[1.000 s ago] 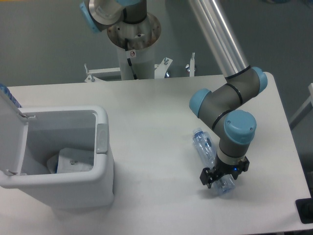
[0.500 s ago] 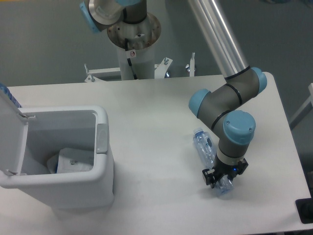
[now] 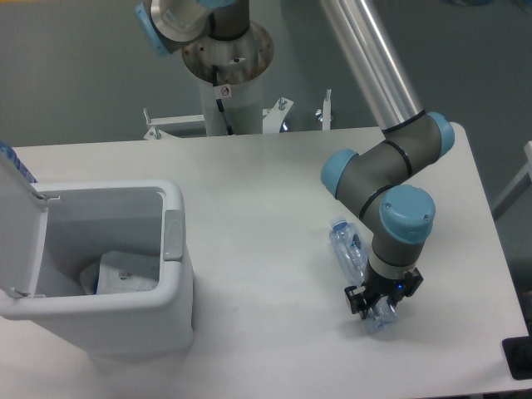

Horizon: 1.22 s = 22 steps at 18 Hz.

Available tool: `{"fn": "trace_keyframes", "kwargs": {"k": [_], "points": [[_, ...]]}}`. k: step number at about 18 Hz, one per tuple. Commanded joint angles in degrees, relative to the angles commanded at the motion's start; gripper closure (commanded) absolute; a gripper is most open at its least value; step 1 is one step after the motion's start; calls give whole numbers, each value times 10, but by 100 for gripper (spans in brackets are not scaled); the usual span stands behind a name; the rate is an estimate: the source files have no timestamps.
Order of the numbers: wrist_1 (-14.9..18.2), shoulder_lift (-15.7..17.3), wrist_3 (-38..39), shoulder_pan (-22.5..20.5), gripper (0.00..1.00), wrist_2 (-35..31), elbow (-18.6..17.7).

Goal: Place the trash in the trash can
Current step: 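Lower the gripper around the bottle's middle and close it, then lift the bottle and carry it over the white bin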

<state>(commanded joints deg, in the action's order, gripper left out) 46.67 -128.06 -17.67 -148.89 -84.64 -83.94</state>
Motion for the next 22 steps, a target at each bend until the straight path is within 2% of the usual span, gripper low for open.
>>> {"fn": "trace_keyframes", "kwargs": {"k": [8, 13, 17, 22], "points": [[4, 32, 3, 0, 37, 19, 24], [3, 46, 13, 4, 37, 78, 65], [2, 76, 35, 0, 38, 138, 75], [-1, 106, 54, -9, 39, 207, 105]]}}
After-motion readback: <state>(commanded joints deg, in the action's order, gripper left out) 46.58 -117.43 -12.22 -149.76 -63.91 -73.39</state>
